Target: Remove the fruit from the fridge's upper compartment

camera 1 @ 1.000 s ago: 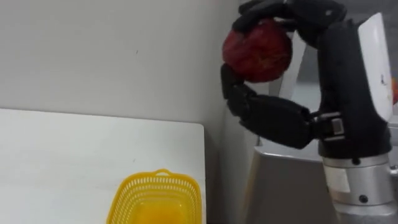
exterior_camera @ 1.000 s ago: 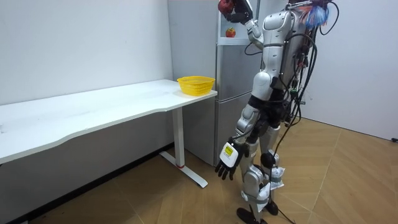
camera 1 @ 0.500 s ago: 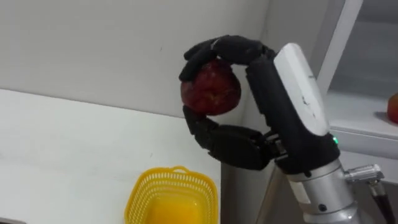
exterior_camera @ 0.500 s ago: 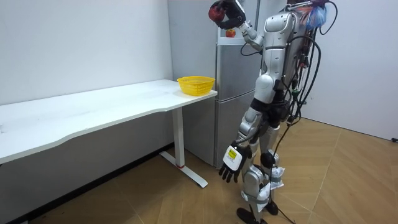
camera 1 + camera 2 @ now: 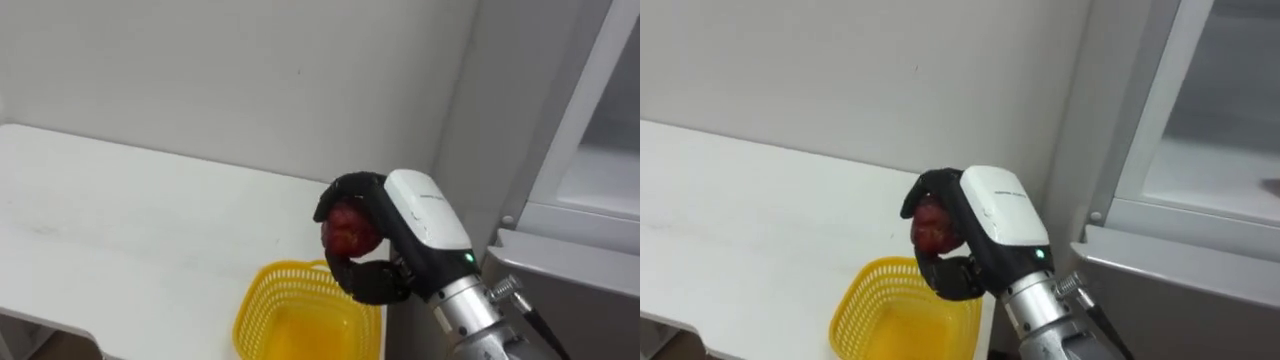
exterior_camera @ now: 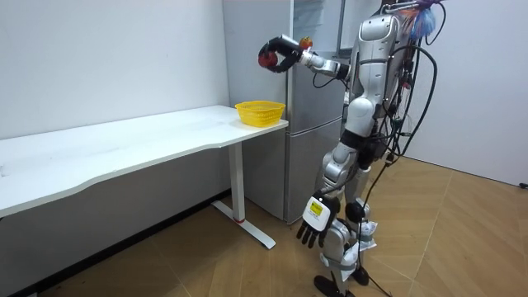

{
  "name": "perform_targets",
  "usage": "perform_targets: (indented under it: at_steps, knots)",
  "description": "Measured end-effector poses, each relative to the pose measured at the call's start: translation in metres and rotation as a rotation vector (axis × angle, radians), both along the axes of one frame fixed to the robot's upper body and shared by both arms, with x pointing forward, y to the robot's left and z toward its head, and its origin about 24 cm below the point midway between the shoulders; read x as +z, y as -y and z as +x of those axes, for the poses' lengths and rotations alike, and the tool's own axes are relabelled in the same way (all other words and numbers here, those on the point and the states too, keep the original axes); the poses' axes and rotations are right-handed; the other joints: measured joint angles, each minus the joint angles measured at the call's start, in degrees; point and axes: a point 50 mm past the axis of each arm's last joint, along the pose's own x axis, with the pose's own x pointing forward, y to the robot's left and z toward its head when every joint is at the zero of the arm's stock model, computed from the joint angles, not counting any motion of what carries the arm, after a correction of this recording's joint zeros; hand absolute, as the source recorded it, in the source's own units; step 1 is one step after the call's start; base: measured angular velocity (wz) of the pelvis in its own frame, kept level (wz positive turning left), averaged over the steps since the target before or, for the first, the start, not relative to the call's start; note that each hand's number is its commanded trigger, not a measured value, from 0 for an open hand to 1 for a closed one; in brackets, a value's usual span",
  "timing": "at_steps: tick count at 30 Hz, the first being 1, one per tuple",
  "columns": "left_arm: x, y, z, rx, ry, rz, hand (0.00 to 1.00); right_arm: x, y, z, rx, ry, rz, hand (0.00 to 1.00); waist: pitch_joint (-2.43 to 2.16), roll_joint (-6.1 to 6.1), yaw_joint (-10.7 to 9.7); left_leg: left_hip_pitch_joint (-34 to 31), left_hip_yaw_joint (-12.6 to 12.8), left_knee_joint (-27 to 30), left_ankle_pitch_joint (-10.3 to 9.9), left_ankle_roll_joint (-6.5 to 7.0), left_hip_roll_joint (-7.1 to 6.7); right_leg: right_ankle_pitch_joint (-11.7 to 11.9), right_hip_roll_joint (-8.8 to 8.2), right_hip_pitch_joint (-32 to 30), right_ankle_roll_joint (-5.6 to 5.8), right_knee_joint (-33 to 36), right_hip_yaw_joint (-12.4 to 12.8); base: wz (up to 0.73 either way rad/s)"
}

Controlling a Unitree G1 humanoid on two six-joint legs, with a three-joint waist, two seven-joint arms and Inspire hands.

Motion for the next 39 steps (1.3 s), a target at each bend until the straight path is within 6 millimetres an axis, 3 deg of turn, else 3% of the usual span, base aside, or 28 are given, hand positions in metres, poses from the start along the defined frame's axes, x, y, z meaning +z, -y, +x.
perform_targets:
  at_steps: [12,17,34,35,37,39]
  knots:
    - [0.0,0.001,-0.001,-0.007,-0.011,0.002,0.0,-0.036,0.0,0.007,-0.027,-0.153,-0.1,1.0,0.06,0.24,0.0,0.3,-1.2,0.5,0.0,0.03,-0.28,0.0,-0.27,1.2,0.08,0.0,-1.2,0.05]
    - [-0.001,0.001,-0.003,-0.002,-0.025,0.004,0.0,-0.038,0.0,0.008,-0.035,-0.173,-0.107,1.0,-0.09,0.69,0.0,0.3,-1.2,0.6,0.2,0.17,-0.47,-0.1,-0.44,1.4,0.1,-0.3,-1.4,0.01]
    - [-0.001,0.001,-0.003,-0.019,-0.037,0.013,0.0,-0.047,0.0,0.008,-0.042,-0.185,-0.164,0.99,-0.3,0.41,0.0,0.5,-2.3,0.3,0.3,0.19,-0.65,-0.1,-0.53,2.2,0.3,-0.9,-2.9,0.04]
    - [-0.001,0.001,-0.003,-0.019,-0.037,0.013,0.0,-0.046,0.0,0.008,-0.042,-0.186,-0.164,0.71,-0.33,0.38,0.0,0.5,-2.3,0.3,0.3,0.19,-0.65,-0.1,-0.53,2.2,0.3,-0.9,-2.9,0.0]
    - [-0.001,0.001,-0.003,-0.02,-0.037,0.013,0.0,-0.046,0.0,0.008,-0.042,-0.185,-0.164,0.0,-0.37,0.32,0.0,0.5,-2.3,0.2,0.3,0.19,-0.64,-0.1,-0.53,2.2,0.29,-0.9,-2.8,0.0]
    - [-0.001,0.001,-0.003,-0.028,-0.04,0.015,0.0,-0.046,0.0,0.008,-0.042,-0.185,-0.164,0.0,-0.42,0.26,0.0,0.5,-2.4,0.3,0.3,0.18,-0.65,-0.1,-0.52,2.2,0.29,-0.9,-2.9,0.0]
